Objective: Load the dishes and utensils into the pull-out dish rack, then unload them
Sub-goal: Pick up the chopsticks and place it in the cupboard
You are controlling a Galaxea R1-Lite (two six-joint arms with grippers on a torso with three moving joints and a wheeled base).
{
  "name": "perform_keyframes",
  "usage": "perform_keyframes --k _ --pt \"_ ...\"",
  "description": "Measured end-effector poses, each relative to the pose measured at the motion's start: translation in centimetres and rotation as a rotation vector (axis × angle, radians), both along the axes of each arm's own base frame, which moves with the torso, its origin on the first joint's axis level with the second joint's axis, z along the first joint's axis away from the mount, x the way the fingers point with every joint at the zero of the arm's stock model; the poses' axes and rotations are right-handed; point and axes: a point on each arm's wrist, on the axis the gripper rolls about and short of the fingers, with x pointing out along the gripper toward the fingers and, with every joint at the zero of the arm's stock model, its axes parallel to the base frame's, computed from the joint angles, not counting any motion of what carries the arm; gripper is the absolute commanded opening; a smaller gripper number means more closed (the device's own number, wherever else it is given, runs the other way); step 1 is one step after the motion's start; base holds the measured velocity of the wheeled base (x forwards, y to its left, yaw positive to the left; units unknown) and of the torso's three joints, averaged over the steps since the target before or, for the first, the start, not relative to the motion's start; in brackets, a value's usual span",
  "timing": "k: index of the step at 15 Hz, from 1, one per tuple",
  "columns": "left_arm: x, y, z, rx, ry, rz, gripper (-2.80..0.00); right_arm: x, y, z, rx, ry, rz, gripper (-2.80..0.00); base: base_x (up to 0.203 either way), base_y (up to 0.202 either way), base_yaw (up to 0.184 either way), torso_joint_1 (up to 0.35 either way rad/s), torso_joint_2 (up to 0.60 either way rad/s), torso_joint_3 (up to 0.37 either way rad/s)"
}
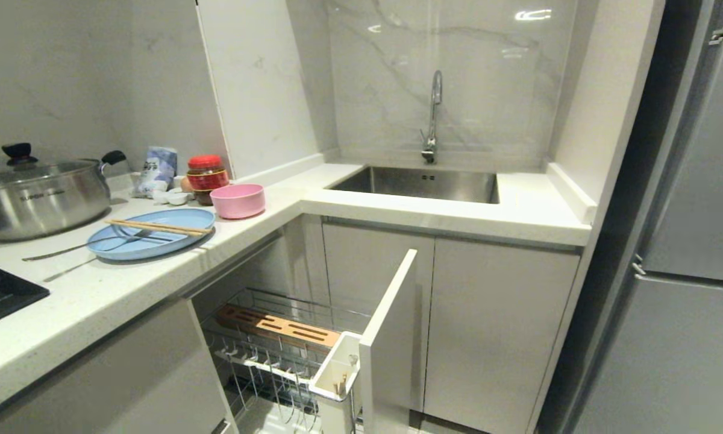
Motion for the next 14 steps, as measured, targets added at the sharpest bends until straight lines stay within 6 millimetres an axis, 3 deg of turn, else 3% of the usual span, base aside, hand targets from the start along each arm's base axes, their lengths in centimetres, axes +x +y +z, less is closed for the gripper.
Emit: perform_keyframes --k 14 --pt "0.00 0.00 -0.02 -0.002 0.002 0.000 -2.80 0.00 0.00 0.00 0.000 0.000 0.000 -2.80 0.000 0.000 0.000 0.004 0.00 -0.198"
